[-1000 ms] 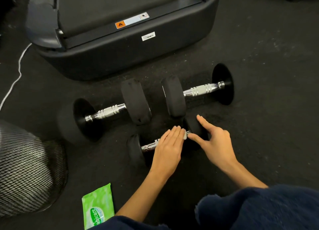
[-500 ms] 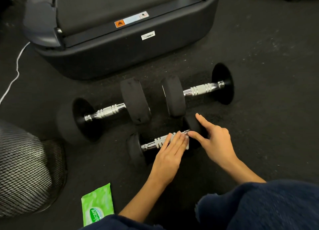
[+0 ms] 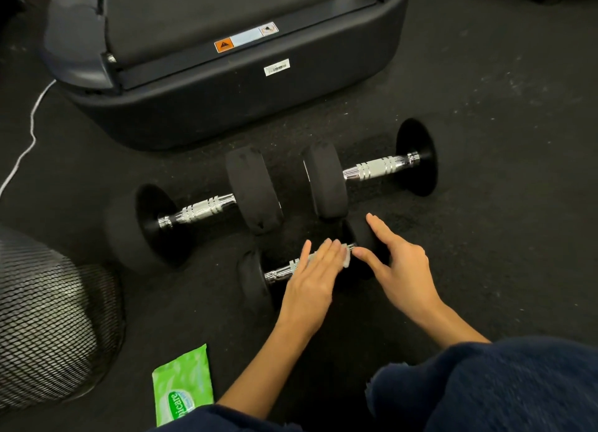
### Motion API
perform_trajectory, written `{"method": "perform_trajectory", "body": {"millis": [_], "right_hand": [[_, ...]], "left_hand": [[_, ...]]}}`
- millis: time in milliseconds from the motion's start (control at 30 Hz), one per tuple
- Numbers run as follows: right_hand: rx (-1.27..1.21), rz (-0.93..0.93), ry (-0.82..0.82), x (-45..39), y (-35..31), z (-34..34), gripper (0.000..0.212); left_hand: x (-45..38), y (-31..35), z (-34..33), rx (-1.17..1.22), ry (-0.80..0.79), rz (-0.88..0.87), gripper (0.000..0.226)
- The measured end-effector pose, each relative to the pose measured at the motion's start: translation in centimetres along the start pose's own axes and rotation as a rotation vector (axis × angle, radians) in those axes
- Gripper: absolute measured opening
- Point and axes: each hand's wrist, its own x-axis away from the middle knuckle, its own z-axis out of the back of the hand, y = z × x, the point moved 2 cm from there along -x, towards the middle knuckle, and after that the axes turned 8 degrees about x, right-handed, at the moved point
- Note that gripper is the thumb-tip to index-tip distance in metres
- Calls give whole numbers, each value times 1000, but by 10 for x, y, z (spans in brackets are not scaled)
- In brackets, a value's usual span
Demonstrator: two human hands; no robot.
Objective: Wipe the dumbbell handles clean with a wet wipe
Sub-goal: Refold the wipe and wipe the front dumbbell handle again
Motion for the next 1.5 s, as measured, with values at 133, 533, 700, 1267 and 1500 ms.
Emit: {"method": "perform_trajectory", "body": {"millis": [133,533,700,1267,1500], "right_hand": [[41,-1,4,-6,2,0,69],[59,-26,-9,-9,6,2,72],[64,0,-25,-7,6,3,72],[76,41,-38,-5,7,5,79],[102,44,-41,-9,8,6,73]], "left_hand": [[-26,-6,8,21,-55,42,50],[10,0,13,0,22,112,64],[-17,0,12,-45,30,221,53],[-26,8,-8,-63,11,51,60],[6,6,-16,-150,73,-239,33]]}}
